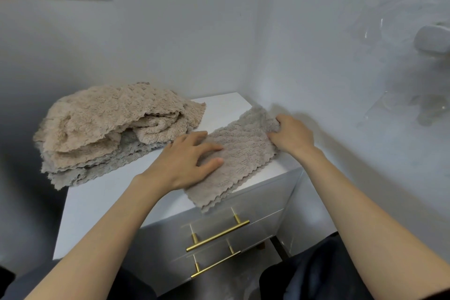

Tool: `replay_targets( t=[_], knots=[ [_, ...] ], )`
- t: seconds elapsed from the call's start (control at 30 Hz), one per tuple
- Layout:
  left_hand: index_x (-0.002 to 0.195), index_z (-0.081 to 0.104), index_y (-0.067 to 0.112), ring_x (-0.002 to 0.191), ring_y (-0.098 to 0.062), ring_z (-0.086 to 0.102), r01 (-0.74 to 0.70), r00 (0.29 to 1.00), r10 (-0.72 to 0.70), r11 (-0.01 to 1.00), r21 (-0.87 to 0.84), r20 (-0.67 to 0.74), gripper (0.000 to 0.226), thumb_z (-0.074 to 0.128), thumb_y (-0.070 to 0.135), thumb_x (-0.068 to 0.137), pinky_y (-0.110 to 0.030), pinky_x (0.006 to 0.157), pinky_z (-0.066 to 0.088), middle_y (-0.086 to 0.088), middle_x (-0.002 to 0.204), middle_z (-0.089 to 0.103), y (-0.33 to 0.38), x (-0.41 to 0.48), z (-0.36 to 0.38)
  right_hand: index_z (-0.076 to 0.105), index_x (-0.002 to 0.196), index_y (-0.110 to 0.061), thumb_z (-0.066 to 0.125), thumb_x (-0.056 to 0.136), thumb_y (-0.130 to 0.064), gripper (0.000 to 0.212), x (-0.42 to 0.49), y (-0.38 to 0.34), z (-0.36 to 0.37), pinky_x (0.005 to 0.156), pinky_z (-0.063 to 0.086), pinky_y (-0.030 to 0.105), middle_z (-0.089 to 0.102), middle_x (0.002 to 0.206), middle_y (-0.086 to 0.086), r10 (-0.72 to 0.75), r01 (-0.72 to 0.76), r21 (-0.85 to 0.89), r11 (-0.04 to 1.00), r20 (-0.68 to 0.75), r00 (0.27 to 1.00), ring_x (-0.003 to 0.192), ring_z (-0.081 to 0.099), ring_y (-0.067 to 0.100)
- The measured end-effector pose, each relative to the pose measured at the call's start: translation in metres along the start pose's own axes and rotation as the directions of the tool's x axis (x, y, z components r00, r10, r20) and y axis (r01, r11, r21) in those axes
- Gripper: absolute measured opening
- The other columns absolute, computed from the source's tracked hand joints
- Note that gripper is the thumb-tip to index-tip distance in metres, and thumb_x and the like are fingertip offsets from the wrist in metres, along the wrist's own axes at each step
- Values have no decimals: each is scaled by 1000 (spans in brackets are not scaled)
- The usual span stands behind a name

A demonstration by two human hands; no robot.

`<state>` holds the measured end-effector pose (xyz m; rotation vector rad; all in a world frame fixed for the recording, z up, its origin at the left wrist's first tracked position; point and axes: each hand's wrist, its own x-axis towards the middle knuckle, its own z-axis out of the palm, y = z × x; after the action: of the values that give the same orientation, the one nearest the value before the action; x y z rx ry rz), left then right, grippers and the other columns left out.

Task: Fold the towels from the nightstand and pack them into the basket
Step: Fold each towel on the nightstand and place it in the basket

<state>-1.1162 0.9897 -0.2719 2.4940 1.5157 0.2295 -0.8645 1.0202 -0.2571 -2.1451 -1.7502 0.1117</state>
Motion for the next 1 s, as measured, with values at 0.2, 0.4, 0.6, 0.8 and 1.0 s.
replay_targets(
  t=[0.2,0.4,0.6,0.8,1.0],
  knots=[
    [129,49,52,128,-13,36,-10,999,5,993,-114,-44,68,20,83,75,-40,102,40,10,146,29,0,3,3,60,111,-21,50,93,-18,20,29,-23,18,80,31,38,64,108,7,-119,142,93,986,-216,969,109,47,34],
    [127,58,36,123,-3,44,-99,990,69,961,-258,-125,44,50,56,89,-18,95,35,20,148,17,4,10,14,60,117,-19,48,93,-6,30,56,-51,27,78,35,23,58,115,7,-140,268,386,883,-328,934,102,55,23],
    [130,54,37,134,-7,30,-109,984,81,978,-179,-157,40,44,51,94,-25,104,35,14,150,23,2,6,19,55,125,-18,47,90,3,41,57,-53,33,77,27,10,42,138,6,-190,255,420,871,-191,963,115,49,19],
    [125,57,39,109,-12,28,-112,963,105,994,-17,-250,39,43,55,92,-21,94,28,11,131,38,8,-6,12,62,110,-20,51,90,-7,27,26,-45,11,88,46,32,59,116,0,-362,357,318,878,-45,931,98,56,15],
    [125,56,42,107,-8,28,-150,966,142,988,-21,-217,43,48,61,87,-22,95,30,14,116,41,14,-21,8,66,87,-20,60,86,-10,11,-28,-29,-19,69,47,20,65,94,-4,-495,426,325,845,172,851,77,57,3]
  ],
)
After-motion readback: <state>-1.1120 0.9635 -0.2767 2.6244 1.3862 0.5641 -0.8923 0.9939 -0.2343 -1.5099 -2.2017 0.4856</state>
